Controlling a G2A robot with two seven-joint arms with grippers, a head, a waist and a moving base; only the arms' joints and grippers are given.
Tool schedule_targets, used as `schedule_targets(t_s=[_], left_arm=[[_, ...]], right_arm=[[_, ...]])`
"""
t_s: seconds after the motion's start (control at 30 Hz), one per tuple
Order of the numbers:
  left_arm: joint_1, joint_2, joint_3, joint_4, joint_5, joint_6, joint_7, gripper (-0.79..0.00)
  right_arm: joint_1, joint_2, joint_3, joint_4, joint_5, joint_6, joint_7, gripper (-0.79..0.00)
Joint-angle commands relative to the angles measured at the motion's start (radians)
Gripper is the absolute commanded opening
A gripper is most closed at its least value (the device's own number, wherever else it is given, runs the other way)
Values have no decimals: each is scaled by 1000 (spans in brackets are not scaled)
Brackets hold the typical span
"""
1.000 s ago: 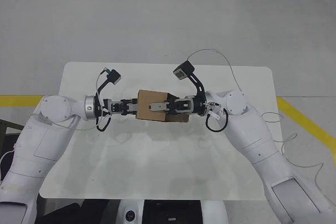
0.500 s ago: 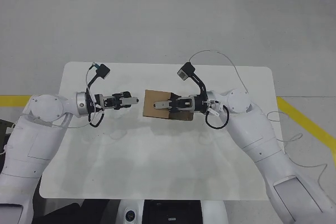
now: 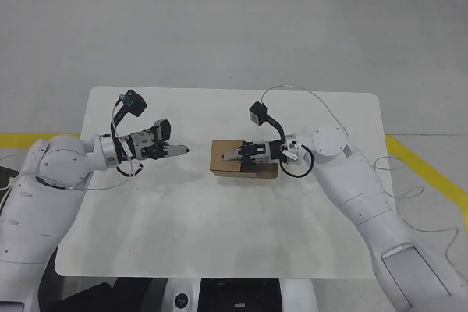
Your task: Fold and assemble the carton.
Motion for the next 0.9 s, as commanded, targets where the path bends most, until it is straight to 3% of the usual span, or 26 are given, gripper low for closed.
schedule_targets(t_s=[0.0,0.13,0.2,0.27,0.37,0.4,0.43,0.47,0.87], left_arm=[[29,1,-8,-28,96,-23,72,0],[77,1,-20,-81,270,-60,189,0],[100,2,-24,-103,353,-80,240,0],[120,2,-30,-121,428,-93,287,0],[143,3,-38,-142,527,-107,347,0],[149,3,-40,-149,565,-109,367,0],[156,3,-41,-155,600,-113,387,0],[163,3,-41,-159,628,-117,407,0],[217,4,-44,-173,879,-167,595,0]], right_arm=[[2,-2,-12,12,-19,12,-5,-785],[11,-8,-38,36,-57,32,-16,-785],[13,-12,-50,51,-68,40,-20,-714],[19,-15,-57,60,-70,39,-22,-594],[29,-20,-66,73,-84,50,-31,-511],[34,-21,-70,76,-91,56,-32,-449],[36,-22,-72,78,-94,60,-35,-265],[36,-23,-73,81,-91,63,-37,0],[-6,12,17,-27,-53,56,30,0]])
